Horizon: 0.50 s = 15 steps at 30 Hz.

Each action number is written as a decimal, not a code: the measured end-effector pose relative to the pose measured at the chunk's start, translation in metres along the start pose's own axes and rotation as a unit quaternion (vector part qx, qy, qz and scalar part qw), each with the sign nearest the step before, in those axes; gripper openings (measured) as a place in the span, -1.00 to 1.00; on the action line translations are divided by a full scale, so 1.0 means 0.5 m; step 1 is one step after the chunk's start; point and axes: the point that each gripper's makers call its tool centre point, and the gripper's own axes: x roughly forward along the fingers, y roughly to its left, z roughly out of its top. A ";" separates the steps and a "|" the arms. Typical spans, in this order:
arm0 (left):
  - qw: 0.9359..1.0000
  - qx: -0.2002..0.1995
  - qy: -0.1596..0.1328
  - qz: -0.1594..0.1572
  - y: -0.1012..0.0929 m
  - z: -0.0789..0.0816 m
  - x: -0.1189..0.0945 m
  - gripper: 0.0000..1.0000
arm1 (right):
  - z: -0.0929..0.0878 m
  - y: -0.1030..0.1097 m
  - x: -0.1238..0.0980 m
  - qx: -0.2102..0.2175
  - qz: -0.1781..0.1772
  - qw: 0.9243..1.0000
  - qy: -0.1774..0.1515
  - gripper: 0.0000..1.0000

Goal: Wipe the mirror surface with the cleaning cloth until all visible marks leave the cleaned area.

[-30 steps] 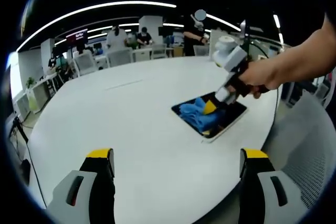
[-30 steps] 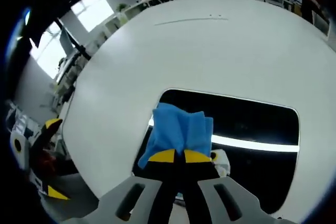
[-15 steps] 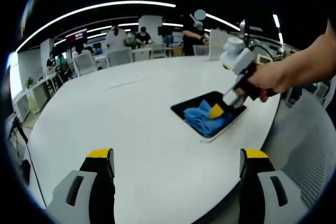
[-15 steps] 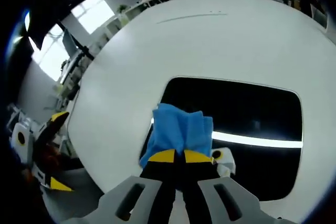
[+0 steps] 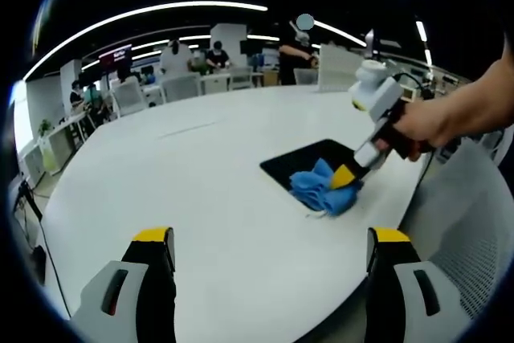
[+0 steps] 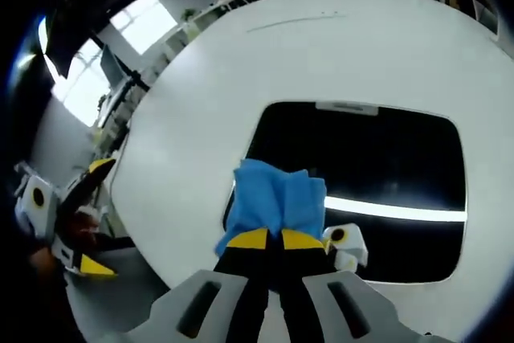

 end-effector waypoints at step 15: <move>1.000 -0.002 0.000 0.001 0.000 -0.001 0.000 0.99 | -0.019 0.007 -0.007 0.008 0.009 1.000 0.003 -1.00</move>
